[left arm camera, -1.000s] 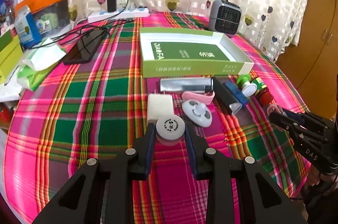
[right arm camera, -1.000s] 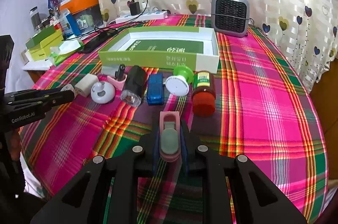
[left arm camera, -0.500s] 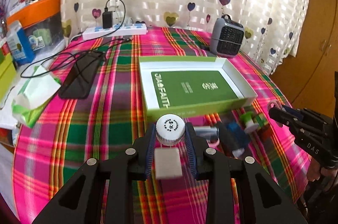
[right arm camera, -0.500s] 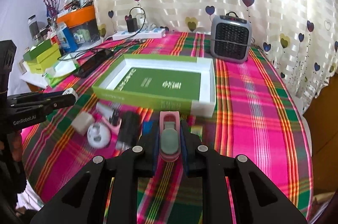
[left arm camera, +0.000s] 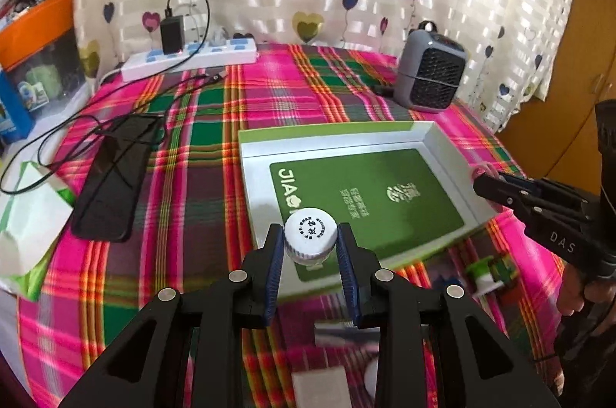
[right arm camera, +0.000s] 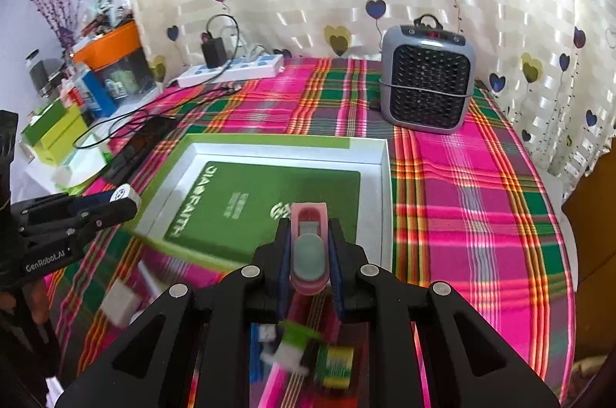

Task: Organize rigid objects
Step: 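Carry the white container with the left tool while the right tool carries the pink clip into the green box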

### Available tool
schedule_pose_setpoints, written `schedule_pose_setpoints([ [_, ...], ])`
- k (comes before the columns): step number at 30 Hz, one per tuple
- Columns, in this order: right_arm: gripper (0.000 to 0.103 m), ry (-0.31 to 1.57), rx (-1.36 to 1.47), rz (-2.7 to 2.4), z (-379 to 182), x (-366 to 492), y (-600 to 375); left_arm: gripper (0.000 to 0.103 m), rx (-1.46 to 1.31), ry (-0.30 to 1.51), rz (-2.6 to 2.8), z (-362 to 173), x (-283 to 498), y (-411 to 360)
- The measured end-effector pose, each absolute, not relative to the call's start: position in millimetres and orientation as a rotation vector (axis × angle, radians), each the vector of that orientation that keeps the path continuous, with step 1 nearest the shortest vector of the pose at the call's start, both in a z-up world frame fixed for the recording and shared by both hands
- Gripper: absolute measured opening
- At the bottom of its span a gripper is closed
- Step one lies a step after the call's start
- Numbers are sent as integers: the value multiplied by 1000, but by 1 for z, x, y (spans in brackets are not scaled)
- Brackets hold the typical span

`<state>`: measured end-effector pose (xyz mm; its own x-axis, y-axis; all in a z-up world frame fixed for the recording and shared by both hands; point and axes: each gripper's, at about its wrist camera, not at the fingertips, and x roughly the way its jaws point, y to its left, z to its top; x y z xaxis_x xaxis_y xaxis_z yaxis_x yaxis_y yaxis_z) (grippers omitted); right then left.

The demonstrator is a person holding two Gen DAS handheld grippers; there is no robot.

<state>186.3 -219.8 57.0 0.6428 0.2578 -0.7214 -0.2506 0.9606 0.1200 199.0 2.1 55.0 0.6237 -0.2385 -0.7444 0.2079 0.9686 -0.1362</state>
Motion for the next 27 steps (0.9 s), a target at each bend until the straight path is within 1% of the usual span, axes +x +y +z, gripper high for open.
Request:
schedule_pose_setpoints([
  [7, 19, 875, 16, 271, 39, 218, -218, 27, -32, 903, -266, 41, 234, -5],
  [13, 19, 900, -4, 268, 30, 233, -214, 27, -25, 920, -264, 33, 248, -10],
  [27, 19, 949, -38, 266, 18, 251, -206, 27, 19, 939, -248, 21, 255, -19],
])
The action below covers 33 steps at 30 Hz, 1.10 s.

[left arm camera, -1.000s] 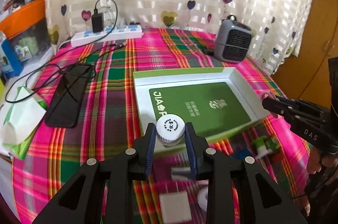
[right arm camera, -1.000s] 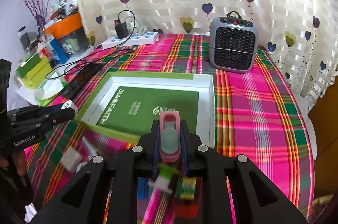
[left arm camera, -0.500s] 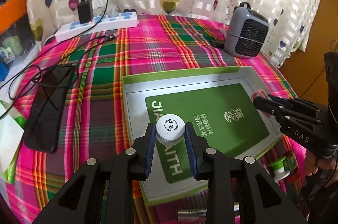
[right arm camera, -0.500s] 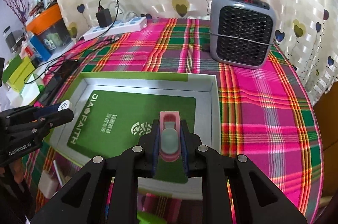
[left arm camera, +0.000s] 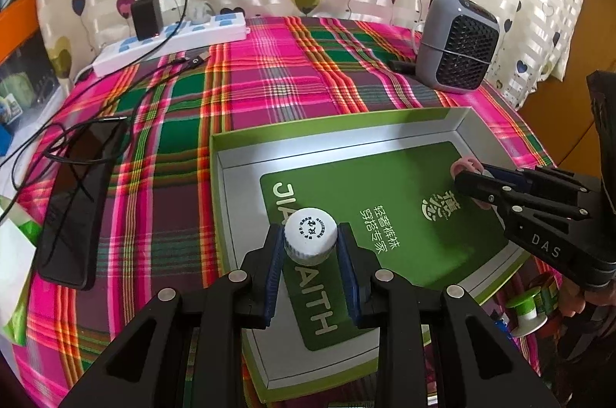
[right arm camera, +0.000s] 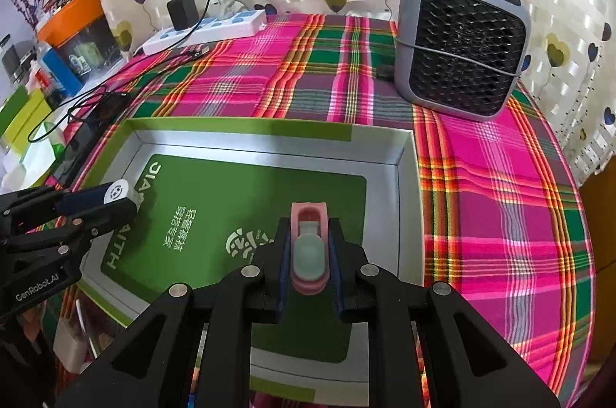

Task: Organize rigid objects
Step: 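Carry the white container with the left tool while the right tool carries the pink clip into the green box, then open the left tool to drop the white container while the right tool releases the pink clip in the box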

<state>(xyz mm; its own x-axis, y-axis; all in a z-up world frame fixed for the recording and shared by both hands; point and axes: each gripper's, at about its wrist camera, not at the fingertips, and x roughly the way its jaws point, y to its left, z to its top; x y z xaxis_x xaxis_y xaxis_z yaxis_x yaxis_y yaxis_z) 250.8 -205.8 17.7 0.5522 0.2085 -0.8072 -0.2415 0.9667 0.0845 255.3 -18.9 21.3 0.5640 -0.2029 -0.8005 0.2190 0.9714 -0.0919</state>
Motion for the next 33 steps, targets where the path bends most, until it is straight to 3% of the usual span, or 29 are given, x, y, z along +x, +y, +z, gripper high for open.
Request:
schedule_pose_setpoints([
  [18, 19, 995, -47, 258, 12, 257, -206, 31, 51, 961, -263, 17, 256, -29],
  [21, 24, 997, -45, 263, 11, 257, -206, 32, 43, 962, -264, 17, 256, -29],
  [27, 46, 990, -29, 265, 13, 257, -205, 36, 46, 958, -276, 19, 253, -29],
  [33, 48, 972, -23, 258, 19, 247, -208, 37, 22, 921, -253, 30, 243, -18],
])
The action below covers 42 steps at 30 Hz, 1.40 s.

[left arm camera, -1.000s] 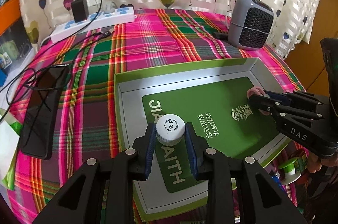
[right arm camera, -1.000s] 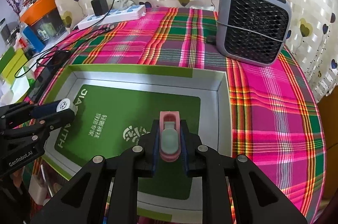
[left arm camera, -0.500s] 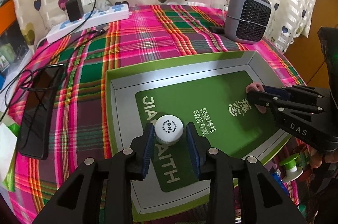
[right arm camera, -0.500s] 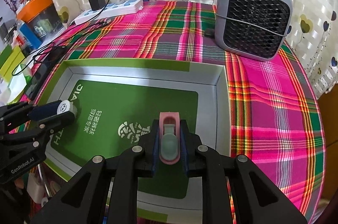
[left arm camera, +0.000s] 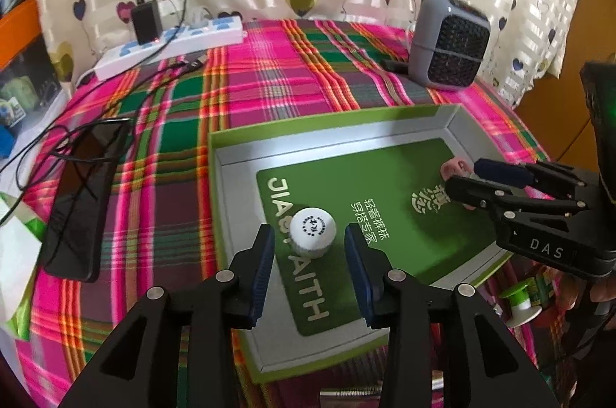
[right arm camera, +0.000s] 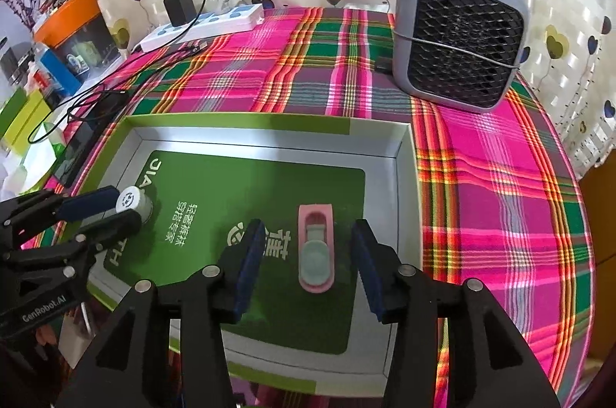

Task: Organize rigid objects
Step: 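Open the left tool to drop the white container while the right tool releases the pink clip in the box, then withdraw both tools from the green box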

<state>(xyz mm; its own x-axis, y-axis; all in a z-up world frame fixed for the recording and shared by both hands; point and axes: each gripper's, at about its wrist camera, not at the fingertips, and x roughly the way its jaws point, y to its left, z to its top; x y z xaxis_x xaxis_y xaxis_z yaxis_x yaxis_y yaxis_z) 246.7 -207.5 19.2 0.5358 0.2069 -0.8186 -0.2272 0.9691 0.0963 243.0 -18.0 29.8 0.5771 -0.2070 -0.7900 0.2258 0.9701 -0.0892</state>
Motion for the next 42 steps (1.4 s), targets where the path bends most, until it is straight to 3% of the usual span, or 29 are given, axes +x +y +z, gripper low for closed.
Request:
schedule_pose_setpoints([
  [22, 48, 826, 18, 255, 58, 164, -232, 37, -67, 812, -212, 61, 162, 17],
  [42, 48, 795, 96, 184, 41, 102, -262, 37, -156, 855, -201, 31, 106, 37],
])
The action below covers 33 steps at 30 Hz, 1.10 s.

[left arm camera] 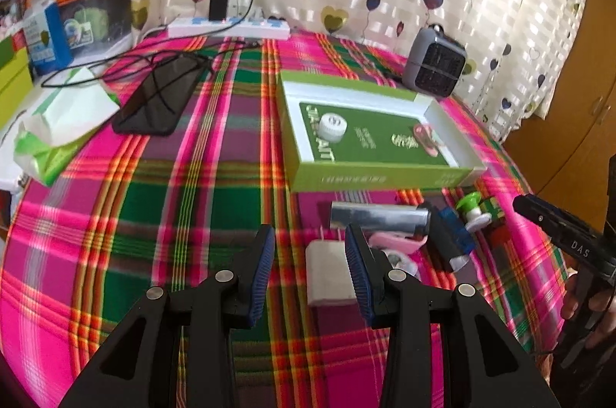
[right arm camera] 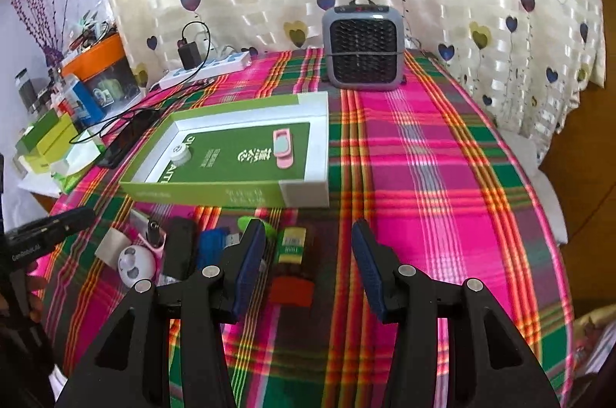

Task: Organize rigid objects
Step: 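Withdraw both tools from the green box, then grasp the white power adapter with the left tool while the right tool grasps the brown red-lidded jar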

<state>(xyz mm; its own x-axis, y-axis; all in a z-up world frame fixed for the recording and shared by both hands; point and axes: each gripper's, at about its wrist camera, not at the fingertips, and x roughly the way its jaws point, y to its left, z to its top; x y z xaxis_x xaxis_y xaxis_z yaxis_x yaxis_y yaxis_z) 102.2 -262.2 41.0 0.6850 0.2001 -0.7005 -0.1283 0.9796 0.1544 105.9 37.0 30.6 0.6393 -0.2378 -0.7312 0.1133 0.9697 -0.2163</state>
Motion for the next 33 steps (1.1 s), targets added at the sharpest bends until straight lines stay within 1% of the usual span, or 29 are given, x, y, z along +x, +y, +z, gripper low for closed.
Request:
schedule_pose_setpoints([
  [12, 48, 831, 99, 191, 24, 100, -258, 37, -135, 887, -239, 17, 99, 27],
  [33, 50, 903, 43, 165, 5, 112, -250, 39, -89, 925, -221, 5, 109, 14],
])
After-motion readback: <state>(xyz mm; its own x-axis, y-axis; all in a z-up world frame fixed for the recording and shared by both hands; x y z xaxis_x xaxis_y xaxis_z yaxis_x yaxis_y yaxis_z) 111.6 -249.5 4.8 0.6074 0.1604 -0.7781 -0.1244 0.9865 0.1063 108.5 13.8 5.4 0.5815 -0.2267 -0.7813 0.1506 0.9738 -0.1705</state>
